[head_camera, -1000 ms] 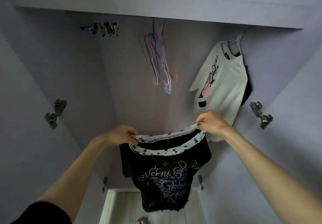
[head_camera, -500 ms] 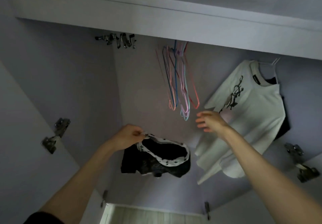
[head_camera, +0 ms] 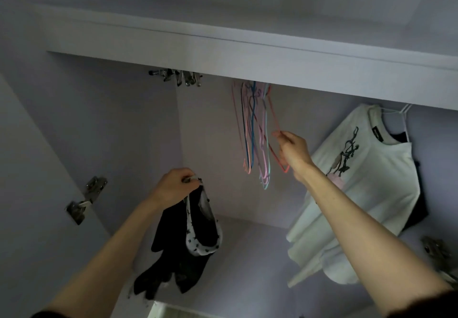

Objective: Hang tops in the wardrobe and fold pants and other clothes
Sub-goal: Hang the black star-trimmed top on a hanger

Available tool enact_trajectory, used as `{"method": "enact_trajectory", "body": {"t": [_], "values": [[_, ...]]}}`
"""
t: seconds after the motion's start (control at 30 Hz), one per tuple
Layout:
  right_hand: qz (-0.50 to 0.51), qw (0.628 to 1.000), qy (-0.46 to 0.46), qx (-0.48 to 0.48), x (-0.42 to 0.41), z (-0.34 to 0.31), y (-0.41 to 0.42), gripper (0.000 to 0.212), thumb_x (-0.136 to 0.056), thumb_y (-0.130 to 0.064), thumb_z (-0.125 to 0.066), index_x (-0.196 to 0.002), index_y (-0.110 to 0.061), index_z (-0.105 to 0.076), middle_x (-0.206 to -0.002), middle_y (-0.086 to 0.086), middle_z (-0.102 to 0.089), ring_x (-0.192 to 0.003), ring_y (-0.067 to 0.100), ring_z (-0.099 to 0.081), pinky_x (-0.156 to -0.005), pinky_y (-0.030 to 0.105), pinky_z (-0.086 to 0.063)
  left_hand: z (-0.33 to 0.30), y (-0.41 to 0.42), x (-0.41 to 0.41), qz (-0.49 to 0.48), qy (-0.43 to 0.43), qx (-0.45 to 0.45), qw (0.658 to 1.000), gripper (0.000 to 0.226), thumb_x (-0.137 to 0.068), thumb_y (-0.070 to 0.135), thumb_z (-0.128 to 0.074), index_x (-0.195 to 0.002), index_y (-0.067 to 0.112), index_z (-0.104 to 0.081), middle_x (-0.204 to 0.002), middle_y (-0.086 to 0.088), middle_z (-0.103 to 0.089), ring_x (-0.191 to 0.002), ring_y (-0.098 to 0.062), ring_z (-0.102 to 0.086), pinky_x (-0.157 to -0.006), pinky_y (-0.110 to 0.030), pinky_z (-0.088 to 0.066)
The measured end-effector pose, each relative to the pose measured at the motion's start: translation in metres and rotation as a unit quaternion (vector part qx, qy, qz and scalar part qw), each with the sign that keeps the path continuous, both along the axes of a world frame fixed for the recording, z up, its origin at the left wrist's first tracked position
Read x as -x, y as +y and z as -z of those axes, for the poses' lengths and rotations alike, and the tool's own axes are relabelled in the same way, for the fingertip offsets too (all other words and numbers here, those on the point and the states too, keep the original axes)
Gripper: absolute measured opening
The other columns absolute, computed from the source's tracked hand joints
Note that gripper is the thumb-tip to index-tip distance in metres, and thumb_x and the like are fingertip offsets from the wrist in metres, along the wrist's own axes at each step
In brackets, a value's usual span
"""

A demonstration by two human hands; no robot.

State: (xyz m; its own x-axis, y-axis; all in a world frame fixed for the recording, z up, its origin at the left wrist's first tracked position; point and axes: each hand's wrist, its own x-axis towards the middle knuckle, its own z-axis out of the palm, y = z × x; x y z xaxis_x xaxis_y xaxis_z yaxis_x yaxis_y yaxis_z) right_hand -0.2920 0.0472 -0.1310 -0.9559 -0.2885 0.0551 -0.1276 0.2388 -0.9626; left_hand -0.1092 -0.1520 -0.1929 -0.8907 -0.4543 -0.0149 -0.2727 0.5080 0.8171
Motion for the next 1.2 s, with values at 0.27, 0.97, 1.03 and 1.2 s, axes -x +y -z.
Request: {"method": "enact_trajectory", "body": {"t": [0.27, 0.97, 1.03, 1.2], "values": [[-0.015, 0.995, 0.021, 0.098, -0.005, -0.012, 0.025, 0.017, -0.099, -0.004, -0.038, -0.105, -0.009, -0.053, -0.066, 0.002, -0.053, -0.044, 0.008, -0.042, -0.039, 0.016, -0.032, -0.012, 0.012, -0.007, -0.003, 0.007, 0.007, 1.0, 0.022, -0.088, 0.013, -0.063, -0.068, 0.018, -0.058, -0.067, 0.005, -0.054, -0.068, -0.012, -0.049, -0.063, -0.024, -0.038], [0.027, 0.988, -0.055, 0.14, -0.073, 0.11, 0.161, 0.028, -0.087, -0.033, -0.061, -0.077, -0.008, -0.053, -0.043, 0.0, -0.038, -0.038, 0.011, -0.034, -0.041, 0.019, -0.034, 0.008, 0.077, 0.001, 0.07, -0.03, -0.044, 0.996, 0.019, -0.084, 0.017, -0.069, -0.079, -0.002, -0.067, -0.067, -0.001, -0.053, -0.063, -0.009, -0.046, -0.054, -0.012, -0.033], [0.042, 0.981, -0.109, 0.157, -0.069, 0.113, 0.162, 0.025, -0.09, -0.035, -0.058, -0.085, -0.01, -0.055, -0.045, -0.006, -0.027, -0.037, 0.007, -0.024, -0.037, 0.019, -0.024, 0.011, 0.087, -0.003, 0.053, -0.038, -0.054, 0.996, 0.018, -0.082, 0.017, -0.071, -0.075, 0.001, -0.068, -0.065, 0.001, -0.053, -0.062, -0.008, -0.046, -0.053, -0.009, -0.032], [0.091, 0.977, -0.163, 0.107, -0.075, 0.132, 0.174, 0.037, -0.1, -0.027, -0.041, -0.075, -0.01, -0.062, -0.039, -0.011, -0.029, -0.041, 0.005, -0.029, -0.05, 0.02, -0.026, 0.008, 0.098, -0.013, -0.01, -0.062, -0.083, 0.995, 0.013, -0.079, 0.013, -0.074, -0.067, 0.009, -0.07, -0.061, 0.005, -0.06, -0.06, -0.005, -0.053, -0.054, -0.005, -0.036]]}}
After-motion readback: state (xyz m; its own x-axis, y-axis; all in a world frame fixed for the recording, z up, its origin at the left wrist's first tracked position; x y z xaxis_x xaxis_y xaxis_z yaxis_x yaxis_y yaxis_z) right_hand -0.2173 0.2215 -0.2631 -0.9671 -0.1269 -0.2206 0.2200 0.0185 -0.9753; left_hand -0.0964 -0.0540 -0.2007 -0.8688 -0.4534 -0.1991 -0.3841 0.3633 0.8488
